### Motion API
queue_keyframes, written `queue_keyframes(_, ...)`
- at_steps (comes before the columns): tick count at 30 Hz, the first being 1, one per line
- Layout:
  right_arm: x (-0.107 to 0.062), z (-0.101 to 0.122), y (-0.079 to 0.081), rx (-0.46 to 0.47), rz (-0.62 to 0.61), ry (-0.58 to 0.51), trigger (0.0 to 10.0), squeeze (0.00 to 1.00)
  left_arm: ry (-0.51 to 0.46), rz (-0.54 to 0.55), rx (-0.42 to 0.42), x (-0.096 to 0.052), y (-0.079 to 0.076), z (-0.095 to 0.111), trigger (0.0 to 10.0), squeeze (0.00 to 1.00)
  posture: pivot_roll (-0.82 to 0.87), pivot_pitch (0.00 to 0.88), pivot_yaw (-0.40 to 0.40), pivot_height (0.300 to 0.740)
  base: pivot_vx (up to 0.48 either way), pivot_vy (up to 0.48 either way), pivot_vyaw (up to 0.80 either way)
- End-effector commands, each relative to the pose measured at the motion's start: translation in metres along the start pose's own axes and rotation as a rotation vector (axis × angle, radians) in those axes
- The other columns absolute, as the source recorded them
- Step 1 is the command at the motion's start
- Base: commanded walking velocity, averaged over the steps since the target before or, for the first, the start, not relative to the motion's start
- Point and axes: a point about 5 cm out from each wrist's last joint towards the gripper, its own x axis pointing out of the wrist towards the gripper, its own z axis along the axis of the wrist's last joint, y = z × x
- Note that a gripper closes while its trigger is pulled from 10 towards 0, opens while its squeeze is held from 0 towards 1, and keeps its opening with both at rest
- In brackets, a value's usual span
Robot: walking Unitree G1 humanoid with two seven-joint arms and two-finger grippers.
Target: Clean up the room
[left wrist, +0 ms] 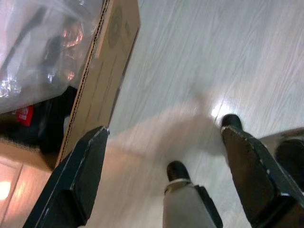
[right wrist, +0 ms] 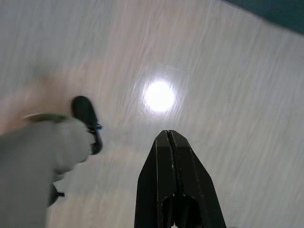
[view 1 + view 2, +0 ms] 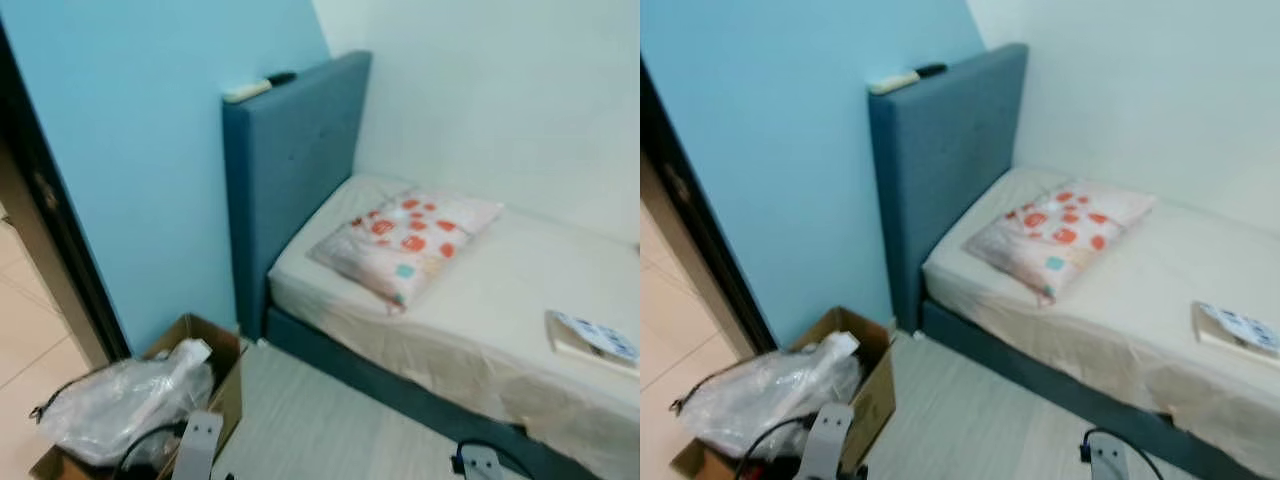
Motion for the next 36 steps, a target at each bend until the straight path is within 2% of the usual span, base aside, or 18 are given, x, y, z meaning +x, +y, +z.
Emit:
queue_keyframes(1,-0.0001,0.0005,0.0002,-0.009,0.015,-0.008,10.0,0.00,-0.003,-0.023,-0.011,0.0006,-0.0024,0.0020,10.0,0.00,0.05,0.014,-0.034,0.722,0.000,0.000,-0.69)
queue_keyframes(3,0.0000,0.0003,0.0013,-0.008,0.024,-0.005,10.0,0.00,0.003,-0.041,-0.044,0.0007,-0.0031,0.0016,10.0,0.00,0.05,0.013,-0.033,0.722,0.000,0.000,-0.69)
queue_keyframes(6,0.0000,0.0009,0.0016,-0.011,0.023,-0.009,10.0,0.00,0.006,-0.044,-0.045,0.0006,-0.0025,0.0012,10.0,0.00,0.05,0.013,-0.032,0.722,0.000,0.000,-0.69)
queue_keyframes(9,-0.0001,0.0012,0.0037,0.026,0.047,-0.019,10.0,0.00,0.022,-0.065,-0.076,0.0000,-0.0025,-0.0019,10.0,0.00,0.05,0.013,-0.033,0.722,0.000,0.000,0.00)
queue_keyframes(11,-0.0002,0.0011,0.0052,0.051,0.063,-0.020,10.0,0.00,0.028,-0.074,-0.092,-0.0004,-0.0025,-0.0036,10.0,0.00,0.05,0.013,-0.033,0.722,0.000,-0.469,0.00)
queue_keyframes(26,-0.0001,0.0023,0.0060,0.045,0.074,-0.022,10.0,0.00,0.029,-0.074,-0.099,-0.0004,-0.0034,-0.0039,10.0,0.00,0.04,0.014,-0.033,0.722,0.000,-0.478,0.00)
queue_keyframes(36,-0.0002,0.0012,0.0053,0.031,0.077,-0.016,10.0,0.00,0.020,-0.062,-0.113,0.0002,-0.0034,-0.0014,10.0,0.00,0.04,0.008,-0.042,0.722,0.000,0.000,0.00)
